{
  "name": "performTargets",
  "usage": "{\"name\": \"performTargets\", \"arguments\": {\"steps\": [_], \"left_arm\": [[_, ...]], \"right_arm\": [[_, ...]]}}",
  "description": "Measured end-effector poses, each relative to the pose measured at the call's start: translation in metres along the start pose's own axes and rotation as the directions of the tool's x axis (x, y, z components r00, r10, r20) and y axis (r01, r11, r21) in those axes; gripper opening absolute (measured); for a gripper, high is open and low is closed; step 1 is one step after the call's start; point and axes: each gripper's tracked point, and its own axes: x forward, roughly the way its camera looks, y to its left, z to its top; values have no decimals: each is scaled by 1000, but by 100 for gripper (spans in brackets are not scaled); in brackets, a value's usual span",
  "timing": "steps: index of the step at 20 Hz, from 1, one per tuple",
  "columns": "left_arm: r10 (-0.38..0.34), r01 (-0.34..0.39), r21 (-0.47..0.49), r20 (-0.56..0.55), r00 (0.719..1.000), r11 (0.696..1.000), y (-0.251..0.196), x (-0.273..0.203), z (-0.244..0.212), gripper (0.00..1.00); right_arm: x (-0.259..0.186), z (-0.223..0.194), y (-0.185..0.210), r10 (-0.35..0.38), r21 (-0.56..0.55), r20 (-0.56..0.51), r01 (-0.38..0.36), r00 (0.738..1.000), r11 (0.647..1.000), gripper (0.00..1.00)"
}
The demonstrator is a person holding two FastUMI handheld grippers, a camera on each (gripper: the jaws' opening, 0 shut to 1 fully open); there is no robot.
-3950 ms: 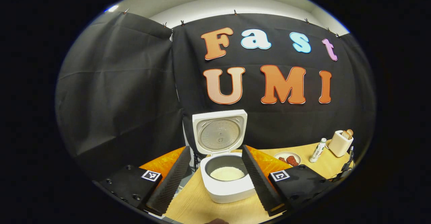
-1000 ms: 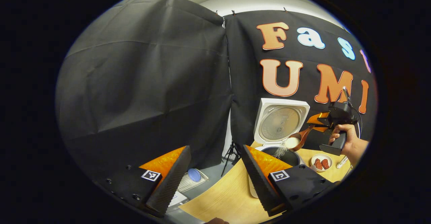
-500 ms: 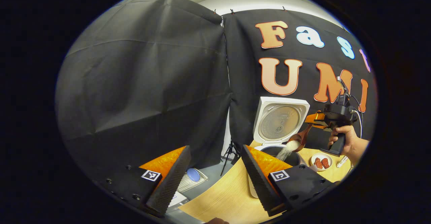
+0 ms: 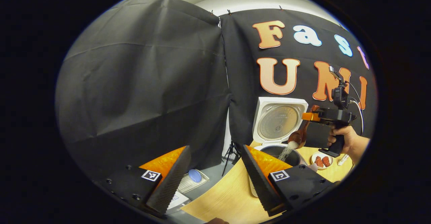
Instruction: Close the left gripper, press the button to open the rice cooker; take a wooden spoon from the chopstick holder with the right hand, scoop a spoonful of rice and pour it into the rice cooker, then put the wooden spoon back into the chopstick holder.
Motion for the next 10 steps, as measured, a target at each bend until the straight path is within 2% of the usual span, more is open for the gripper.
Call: {"name": "performTargets", "arguments": {"steps": [10], "left_arm": [[6, -6, -2, -9, 1000, 1000, 8, -6, -1, 100]], "right_arm": [[-3, -2, 41, 86, -206, 32, -78, 996, 975, 11]]}}
